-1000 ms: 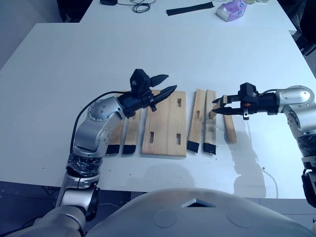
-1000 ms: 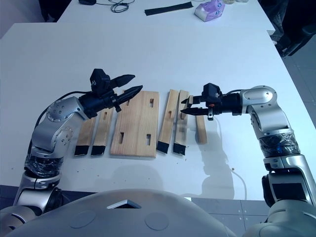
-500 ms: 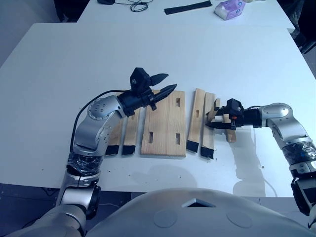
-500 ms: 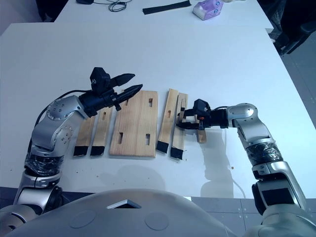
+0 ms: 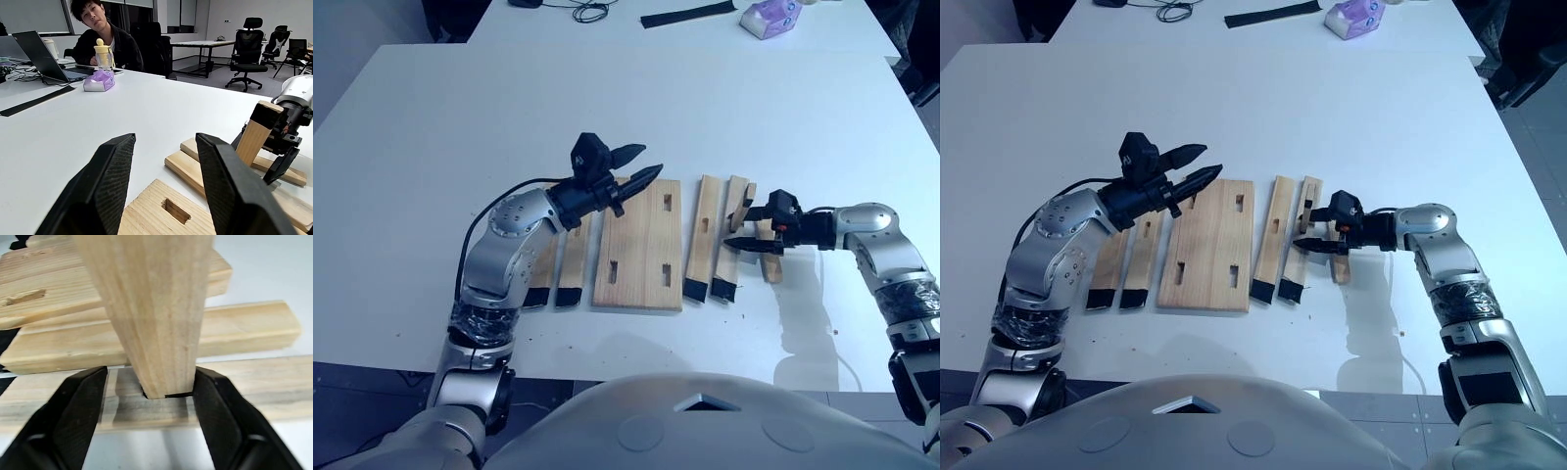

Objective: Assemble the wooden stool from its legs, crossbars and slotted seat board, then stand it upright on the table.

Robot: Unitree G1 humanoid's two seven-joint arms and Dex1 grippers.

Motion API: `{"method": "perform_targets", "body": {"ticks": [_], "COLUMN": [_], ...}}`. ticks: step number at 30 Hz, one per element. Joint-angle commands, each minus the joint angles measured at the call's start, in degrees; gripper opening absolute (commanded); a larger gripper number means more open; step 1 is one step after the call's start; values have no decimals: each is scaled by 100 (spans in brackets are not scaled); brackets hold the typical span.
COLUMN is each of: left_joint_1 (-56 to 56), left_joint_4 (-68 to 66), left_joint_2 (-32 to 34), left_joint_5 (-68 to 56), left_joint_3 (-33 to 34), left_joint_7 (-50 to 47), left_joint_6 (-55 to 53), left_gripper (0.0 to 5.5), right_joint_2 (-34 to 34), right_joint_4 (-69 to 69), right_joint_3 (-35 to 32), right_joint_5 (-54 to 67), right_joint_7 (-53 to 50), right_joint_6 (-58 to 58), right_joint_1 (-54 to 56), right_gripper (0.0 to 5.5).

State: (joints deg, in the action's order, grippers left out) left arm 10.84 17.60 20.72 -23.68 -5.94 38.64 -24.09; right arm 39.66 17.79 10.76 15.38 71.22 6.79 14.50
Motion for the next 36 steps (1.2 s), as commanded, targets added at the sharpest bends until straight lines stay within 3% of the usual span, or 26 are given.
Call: {"method": "perform_targets", "body": {"ticks": [1, 22, 30, 36], "left_joint_1": [126, 116, 135, 110], "left_joint_4": [-83, -165, -185, -186], "left_joint_2": [-19, 7, -9, -22], "left_joint_5": [54, 139, 176, 210], "left_joint_3": [21, -18, -53, -46], "left_joint_7": [-57, -82, -129, -145], "left_joint_6": [37, 76, 52, 48], "left_gripper": [229, 229, 229, 229], "right_joint_2": [102, 268, -185, -301], "right_joint_4": [-525, -3167, -3263, -3241], "right_joint_3": [-306, -1459, -1345, -1234], "right_joint_5": [152, 1300, 1420, 1383], "right_joint_7": [-82, -653, -1275, -1405], "right_joint_6": [226, 1471, 1634, 1636], "right_joint_1": [25, -263, -186, -157], "right_gripper": [305, 305, 305, 264]}}
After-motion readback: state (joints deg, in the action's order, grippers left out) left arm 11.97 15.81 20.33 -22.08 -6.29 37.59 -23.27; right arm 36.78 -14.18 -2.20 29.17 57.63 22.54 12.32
